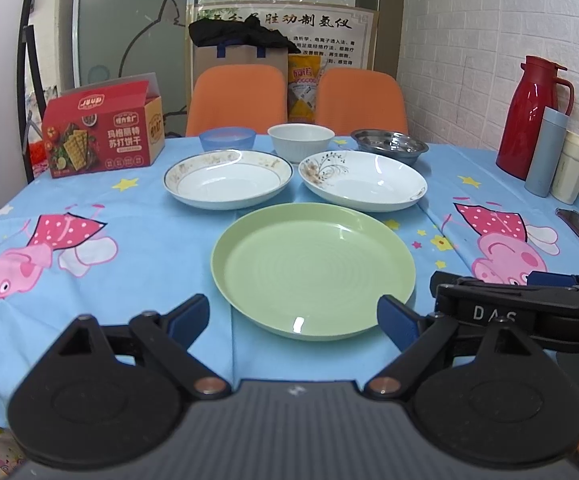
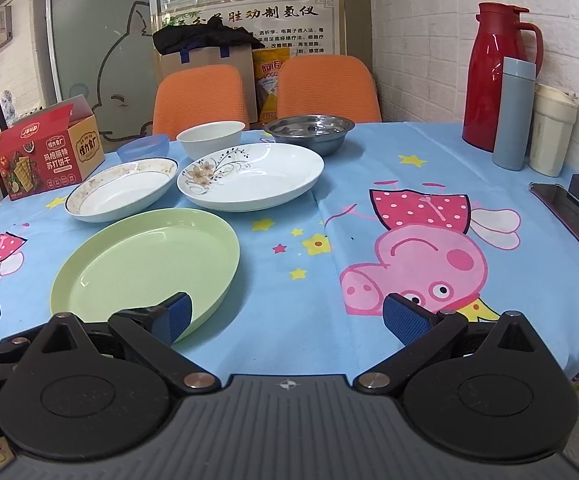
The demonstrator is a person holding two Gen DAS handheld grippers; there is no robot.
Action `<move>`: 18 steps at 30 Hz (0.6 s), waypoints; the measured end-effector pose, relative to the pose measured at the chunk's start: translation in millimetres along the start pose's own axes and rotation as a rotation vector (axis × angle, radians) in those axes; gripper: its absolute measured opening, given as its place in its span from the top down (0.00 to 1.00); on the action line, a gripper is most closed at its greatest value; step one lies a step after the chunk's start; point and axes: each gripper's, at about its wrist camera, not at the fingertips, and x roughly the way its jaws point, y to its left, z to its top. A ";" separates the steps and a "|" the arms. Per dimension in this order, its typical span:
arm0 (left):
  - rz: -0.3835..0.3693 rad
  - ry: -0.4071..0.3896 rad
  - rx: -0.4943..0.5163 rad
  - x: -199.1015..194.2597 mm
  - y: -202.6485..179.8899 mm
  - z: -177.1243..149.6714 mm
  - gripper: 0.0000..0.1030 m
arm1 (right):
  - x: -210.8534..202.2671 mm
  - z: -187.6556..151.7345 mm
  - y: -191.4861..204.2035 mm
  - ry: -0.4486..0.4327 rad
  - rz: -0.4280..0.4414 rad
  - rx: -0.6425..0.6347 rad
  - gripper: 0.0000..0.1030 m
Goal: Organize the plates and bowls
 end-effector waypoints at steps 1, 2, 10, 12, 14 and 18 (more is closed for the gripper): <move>0.001 0.000 0.000 0.1 -0.1 0.0 0.13 | -0.1 0.2 -0.5 0.001 0.001 0.000 0.00; 0.001 0.000 0.000 0.1 -0.1 0.0 0.13 | 0.0 0.2 -0.7 0.000 0.001 0.000 0.00; -0.003 0.000 -0.002 -0.4 0.7 -0.2 0.13 | 0.4 0.2 -1.1 0.002 0.001 0.001 0.00; -0.004 0.002 -0.004 -0.2 1.4 -0.5 0.13 | 0.2 0.1 -1.0 0.003 0.001 0.001 0.00; -0.005 0.002 -0.005 -0.9 1.6 -0.7 0.13 | 0.0 0.2 -0.9 0.002 0.002 0.000 0.00; -0.004 -0.001 -0.003 -1.2 1.4 -0.9 0.13 | -0.2 0.4 -1.0 0.002 0.002 0.000 0.00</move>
